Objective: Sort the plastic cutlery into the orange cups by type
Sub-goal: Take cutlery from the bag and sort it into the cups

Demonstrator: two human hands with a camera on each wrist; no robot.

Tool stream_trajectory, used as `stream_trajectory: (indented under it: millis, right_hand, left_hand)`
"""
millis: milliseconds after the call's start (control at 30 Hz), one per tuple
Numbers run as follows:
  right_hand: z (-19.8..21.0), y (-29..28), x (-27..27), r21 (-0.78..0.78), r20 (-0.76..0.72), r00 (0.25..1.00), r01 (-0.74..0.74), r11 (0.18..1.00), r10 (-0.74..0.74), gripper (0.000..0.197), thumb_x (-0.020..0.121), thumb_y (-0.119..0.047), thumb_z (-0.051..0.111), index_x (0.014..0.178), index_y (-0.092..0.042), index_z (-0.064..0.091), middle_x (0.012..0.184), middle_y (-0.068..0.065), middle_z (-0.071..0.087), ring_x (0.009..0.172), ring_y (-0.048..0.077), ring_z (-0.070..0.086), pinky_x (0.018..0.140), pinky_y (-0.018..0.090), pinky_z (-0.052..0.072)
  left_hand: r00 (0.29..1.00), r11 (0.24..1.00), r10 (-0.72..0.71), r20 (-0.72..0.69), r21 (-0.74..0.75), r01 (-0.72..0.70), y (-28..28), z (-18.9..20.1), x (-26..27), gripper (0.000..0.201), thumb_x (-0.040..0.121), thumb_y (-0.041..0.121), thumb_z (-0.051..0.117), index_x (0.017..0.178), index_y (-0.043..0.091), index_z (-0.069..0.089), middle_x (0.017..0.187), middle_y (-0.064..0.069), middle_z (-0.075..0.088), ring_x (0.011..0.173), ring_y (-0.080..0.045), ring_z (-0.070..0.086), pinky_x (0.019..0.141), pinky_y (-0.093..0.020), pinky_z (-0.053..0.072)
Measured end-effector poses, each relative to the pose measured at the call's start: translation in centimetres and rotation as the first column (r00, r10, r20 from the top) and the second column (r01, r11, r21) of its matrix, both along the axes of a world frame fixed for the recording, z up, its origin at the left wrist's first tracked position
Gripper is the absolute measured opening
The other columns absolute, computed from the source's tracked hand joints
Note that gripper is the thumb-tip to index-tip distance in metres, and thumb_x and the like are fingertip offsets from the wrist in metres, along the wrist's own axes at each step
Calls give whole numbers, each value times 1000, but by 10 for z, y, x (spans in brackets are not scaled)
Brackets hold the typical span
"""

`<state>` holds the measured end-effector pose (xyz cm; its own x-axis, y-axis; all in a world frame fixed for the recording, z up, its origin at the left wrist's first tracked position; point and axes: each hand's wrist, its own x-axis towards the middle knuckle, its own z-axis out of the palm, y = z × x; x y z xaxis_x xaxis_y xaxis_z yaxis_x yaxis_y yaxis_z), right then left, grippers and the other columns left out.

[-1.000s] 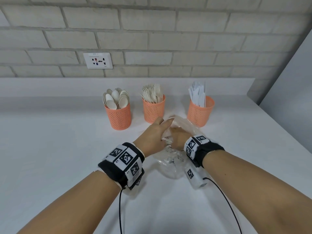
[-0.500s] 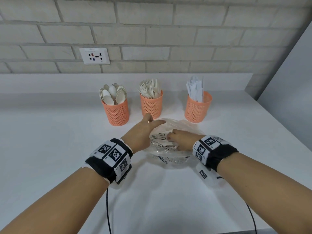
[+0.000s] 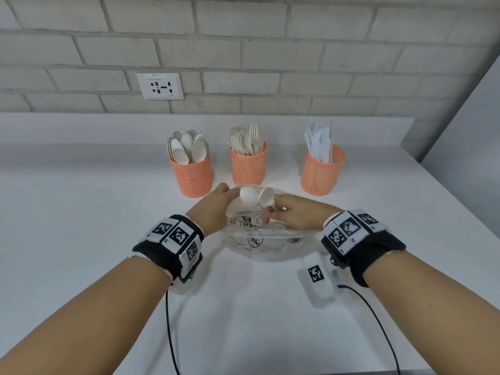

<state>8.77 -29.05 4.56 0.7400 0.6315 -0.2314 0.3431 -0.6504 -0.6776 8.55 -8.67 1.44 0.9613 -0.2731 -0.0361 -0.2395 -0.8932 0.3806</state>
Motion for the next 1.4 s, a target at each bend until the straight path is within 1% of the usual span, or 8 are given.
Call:
stream_trajectory:
  millis: [167,333,533,700,833,900,1100,1400]
  right_hand:
    - [28,6,-7,688,-339,940,276,671,-40,15,97,-7,39,93,-15,50,81,5,63,85,18,64,84,32,52]
    - [40,7,-3,800,-532,845,485,353,46,19,98,-5,34,91,-12,50,63,5,57,61,20,60,62,31,53]
    - [41,19,-6,676,-574,819,472,566,3,20,100,-11,34,95,-8,53,61,4,60,56,16,61,59,28,54]
    - [41,48,-16,567,-413,910,282,774,-30,23,101,-12,31,100,-2,52,73,9,55,68,18,59,70,30,51]
    - [53,40,-16,427,-81,984,176,887,-156,40,102,-31,24,120,-15,56,100,-12,59,97,-3,54,89,10,42]
    - [60,32,-13,347,149,957,185,920,-249,46,101,-38,20,120,-18,57,114,-7,59,112,4,52,99,18,40]
    - [70,32,1,723,235,794,242,647,-561,37,98,-36,37,83,-17,65,79,-2,58,58,4,56,53,18,44]
    - [19,72,-8,367,679,706,-87,926,-203,44,93,-28,37,115,2,59,119,15,50,110,20,52,97,28,44]
  left_hand:
    - [997,991,14,-82,136,-3,-7,-12,-9,58,79,-15,45,129,14,37,125,-11,37,77,-24,49,63,-31,40]
    - [925,994,26,-378,-88,-64,-5,10,-10,41,92,11,40,125,31,55,146,-8,24,133,-27,34,108,-36,27]
    - [991,657,7,-136,-746,-108,-14,63,-20,30,96,41,40,102,26,66,117,4,61,113,-10,53,104,-35,36]
    - [965,446,-111,-238,-879,-166,-33,68,-15,36,97,27,43,109,-3,58,45,-2,55,32,-12,46,37,-24,38]
    - [959,98,-18,-284,-955,-281,-18,69,-5,36,102,20,34,80,4,57,74,-7,68,64,-15,66,67,-29,56]
    - [939,-11,79,-335,-942,-336,-7,65,-1,35,102,20,34,73,10,50,63,-1,62,55,-11,61,69,-29,55]
    - [904,-77,87,-419,-907,-413,3,50,-1,23,102,18,33,89,8,49,54,1,45,38,-9,38,42,-21,40]
    - [928,-104,-89,-363,-923,-371,-9,59,-3,47,102,39,22,95,11,60,81,-2,71,72,-11,67,62,-24,54]
